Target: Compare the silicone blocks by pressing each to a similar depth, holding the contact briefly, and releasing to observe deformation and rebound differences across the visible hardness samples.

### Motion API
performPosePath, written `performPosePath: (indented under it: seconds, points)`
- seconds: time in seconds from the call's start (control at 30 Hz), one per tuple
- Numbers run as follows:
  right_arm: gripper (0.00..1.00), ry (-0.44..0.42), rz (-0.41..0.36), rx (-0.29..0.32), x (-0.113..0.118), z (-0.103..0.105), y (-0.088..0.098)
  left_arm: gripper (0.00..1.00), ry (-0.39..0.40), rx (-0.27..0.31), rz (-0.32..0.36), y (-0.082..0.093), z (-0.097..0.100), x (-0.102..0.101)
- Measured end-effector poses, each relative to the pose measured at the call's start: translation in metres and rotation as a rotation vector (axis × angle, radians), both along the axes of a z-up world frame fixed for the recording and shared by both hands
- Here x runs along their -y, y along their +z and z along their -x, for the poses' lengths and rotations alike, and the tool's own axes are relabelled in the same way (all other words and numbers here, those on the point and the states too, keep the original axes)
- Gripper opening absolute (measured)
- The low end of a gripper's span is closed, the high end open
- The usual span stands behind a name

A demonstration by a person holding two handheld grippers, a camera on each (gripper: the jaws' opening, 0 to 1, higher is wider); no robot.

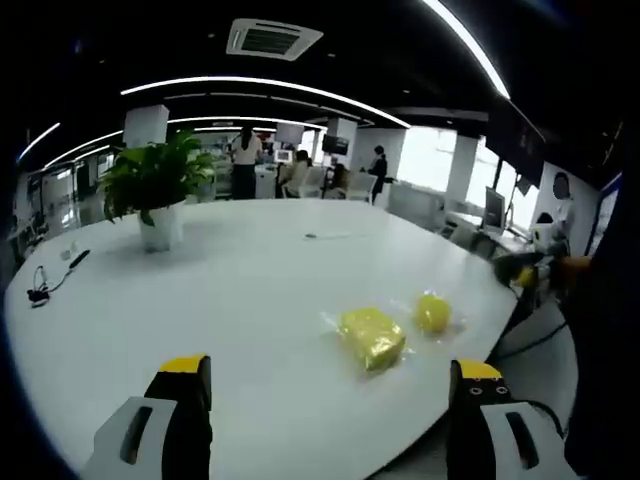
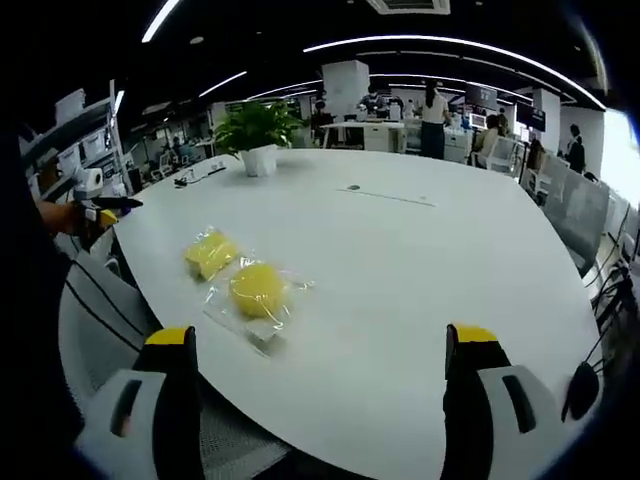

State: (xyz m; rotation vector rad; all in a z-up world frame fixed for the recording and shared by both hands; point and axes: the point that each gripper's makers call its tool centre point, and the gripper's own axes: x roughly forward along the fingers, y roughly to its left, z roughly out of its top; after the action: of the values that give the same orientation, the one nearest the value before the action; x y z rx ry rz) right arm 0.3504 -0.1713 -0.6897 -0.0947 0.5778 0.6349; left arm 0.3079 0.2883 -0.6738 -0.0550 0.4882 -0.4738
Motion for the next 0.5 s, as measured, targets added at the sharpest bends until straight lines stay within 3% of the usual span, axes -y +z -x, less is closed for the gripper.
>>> performPosePath:
  seconds: [0.3, 0.5]
  points:
    - [0.97, -0.032, -0.010, -0.012, -0.002, 0.006, -0.003, 1.00, -0.024, -0.008, 0.017, -0.003, 0.004, 0.009]
    - [0.97, -0.028, 0.003, -0.045, -0.003, 0.010, -0.014, 1.00, -0.022, -0.052, 0.030, -0.012, 0.003, 0.007]
